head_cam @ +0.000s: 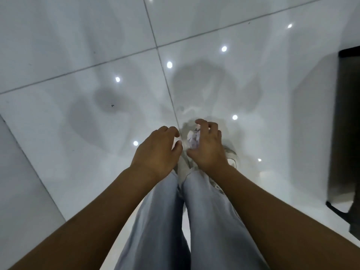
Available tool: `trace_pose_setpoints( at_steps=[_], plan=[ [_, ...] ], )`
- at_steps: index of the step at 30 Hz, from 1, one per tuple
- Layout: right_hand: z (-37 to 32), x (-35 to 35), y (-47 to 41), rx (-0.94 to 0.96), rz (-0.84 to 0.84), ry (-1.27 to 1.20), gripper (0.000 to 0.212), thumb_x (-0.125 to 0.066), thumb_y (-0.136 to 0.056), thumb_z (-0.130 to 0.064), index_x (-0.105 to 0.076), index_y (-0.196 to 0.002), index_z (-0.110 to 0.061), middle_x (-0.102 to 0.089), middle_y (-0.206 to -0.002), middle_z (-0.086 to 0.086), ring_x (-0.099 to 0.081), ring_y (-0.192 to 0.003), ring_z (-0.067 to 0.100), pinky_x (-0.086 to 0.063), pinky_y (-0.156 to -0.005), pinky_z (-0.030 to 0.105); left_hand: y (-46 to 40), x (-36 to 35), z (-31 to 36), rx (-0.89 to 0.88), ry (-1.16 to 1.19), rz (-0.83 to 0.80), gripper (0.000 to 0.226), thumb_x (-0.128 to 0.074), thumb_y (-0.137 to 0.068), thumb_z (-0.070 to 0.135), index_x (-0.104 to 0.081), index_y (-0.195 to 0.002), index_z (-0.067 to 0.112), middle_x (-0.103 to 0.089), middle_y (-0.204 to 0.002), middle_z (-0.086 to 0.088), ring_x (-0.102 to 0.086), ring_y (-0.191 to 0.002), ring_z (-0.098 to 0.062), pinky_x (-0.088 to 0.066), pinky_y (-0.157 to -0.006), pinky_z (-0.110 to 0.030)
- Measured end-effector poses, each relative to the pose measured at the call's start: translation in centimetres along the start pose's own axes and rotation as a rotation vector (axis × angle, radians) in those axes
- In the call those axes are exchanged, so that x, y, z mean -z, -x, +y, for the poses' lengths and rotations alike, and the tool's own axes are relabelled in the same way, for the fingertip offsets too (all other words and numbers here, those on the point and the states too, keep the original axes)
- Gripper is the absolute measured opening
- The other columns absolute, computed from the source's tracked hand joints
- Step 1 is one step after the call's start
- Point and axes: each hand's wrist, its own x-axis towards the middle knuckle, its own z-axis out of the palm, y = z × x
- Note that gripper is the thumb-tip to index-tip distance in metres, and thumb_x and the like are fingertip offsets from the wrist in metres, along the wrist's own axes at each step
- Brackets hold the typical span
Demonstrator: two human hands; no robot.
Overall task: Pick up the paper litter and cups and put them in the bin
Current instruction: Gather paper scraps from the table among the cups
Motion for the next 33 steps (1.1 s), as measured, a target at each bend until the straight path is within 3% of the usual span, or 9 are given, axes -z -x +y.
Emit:
trace_pose_setpoints(
  at_steps=[4,8,12,15,18,22,26,28,33],
  plan=[
    [-4.6,5.5,5.2,0.052,0.066,-0.070,0.082,-0.078,-0.076,-0.028,-0.028,-0.141,-0.029,-0.036,-0.137,-0.001,-0.038,-0.121,0.015,-0.034,-0.085,0.015,4.5,4.6,4.1,-0.018,0.043,-0.008,0.038,-0.044,-0.098,0.033,-0.044,-0.134,0.023,-0.051,-0.133,0.004,-0.051,-0.118,-0.011,-0.035,-0.089,-0.018],
    [-9.9,12.7,12.0,0.129,0.117,-0.205,0.077,-0.075,-0.079,-0.020,-0.031,-0.142,-0.028,-0.040,-0.135,-0.004,-0.043,-0.120,0.013,-0.049,-0.088,0.021,10.4,10.7,9.2,-0.080,0.086,-0.089,0.053,-0.048,-0.097,0.032,-0.028,-0.145,0.022,-0.043,-0.140,0.003,-0.046,-0.123,-0.012,-0.033,-0.092,-0.015],
    [-14.8,20.4,17.9,0.174,0.193,-0.245,0.076,-0.073,-0.081,-0.019,-0.029,-0.143,-0.031,-0.041,-0.134,-0.006,-0.045,-0.118,0.010,-0.051,-0.087,0.020,16.1,17.2,14.8,-0.135,0.345,-0.095,0.022,-0.057,-0.094,0.015,-0.049,-0.112,0.025,-0.052,-0.098,0.014,-0.054,-0.085,0.004,-0.036,-0.072,0.001],
    [-17.8,26.5,21.8,0.197,0.271,-0.235,0.064,-0.058,-0.085,-0.021,-0.032,-0.143,-0.023,-0.041,-0.131,-0.005,-0.043,-0.114,0.013,-0.051,-0.081,0.024,19.6,21.8,18.4,-0.171,0.453,-0.087,0.051,-0.065,-0.085,0.003,-0.044,-0.106,0.045,-0.057,-0.102,0.019,-0.057,-0.089,0.010,-0.042,-0.076,-0.002],
    [-20.1,31.5,25.2,0.205,0.304,-0.207,0.060,-0.056,-0.084,-0.024,-0.034,-0.139,-0.021,-0.039,-0.127,-0.007,-0.041,-0.109,0.012,-0.048,-0.077,0.024,22.6,25.7,21.7,-0.212,0.505,-0.145,0.061,-0.064,-0.080,-0.005,-0.046,-0.124,0.033,-0.059,-0.112,0.017,-0.057,-0.097,0.014,-0.041,-0.081,-0.001],
    [-22.3,36.9,28.8,0.192,0.369,-0.205,0.066,-0.065,-0.077,-0.024,-0.036,-0.136,-0.022,-0.038,-0.127,-0.007,-0.040,-0.110,0.011,-0.045,-0.081,0.020,26.0,30.1,26.4,-0.274,0.501,-0.168,0.055,-0.064,-0.067,0.006,-0.053,-0.115,0.030,-0.064,-0.110,0.007,-0.062,-0.103,-0.010,-0.046,-0.083,-0.014],
    [-23.5,40.9,32.8,0.130,0.422,-0.263,0.071,-0.067,-0.076,-0.024,-0.034,-0.139,-0.025,-0.037,-0.129,-0.012,-0.040,-0.113,0.008,-0.046,-0.081,0.016,28.8,32.6,30.3,-0.350,0.422,-0.188,0.050,-0.064,-0.076,-0.003,-0.055,-0.113,0.030,-0.067,-0.103,0.006,-0.065,-0.096,-0.011,-0.050,-0.074,-0.016],
    [-23.4,42.9,34.5,0.113,0.449,-0.260,0.073,-0.066,-0.075,-0.025,-0.033,-0.140,-0.027,-0.036,-0.131,-0.013,-0.040,-0.114,0.006,-0.047,-0.082,0.016,30.3,33.7,32.3,-0.385,0.358,-0.175,0.045,-0.064,-0.081,-0.002,-0.055,-0.116,0.026,-0.067,-0.104,0.006,-0.064,-0.097,-0.007,-0.050,-0.080,-0.015],
    [-22.2,48.8,38.6,-0.014,0.445,-0.169,0.083,-0.069,-0.079,-0.032,-0.020,-0.146,-0.026,-0.025,-0.145,-0.009,-0.034,-0.128,0.016,-0.046,-0.094,0.026,32.9,36.0,37.6,-0.444,0.191,-0.064,0.042,-0.066,-0.086,0.012,-0.050,-0.124,0.013,-0.062,-0.115,-0.006,-0.061,-0.108,-0.025,-0.046,-0.093,-0.029]
  ],
)
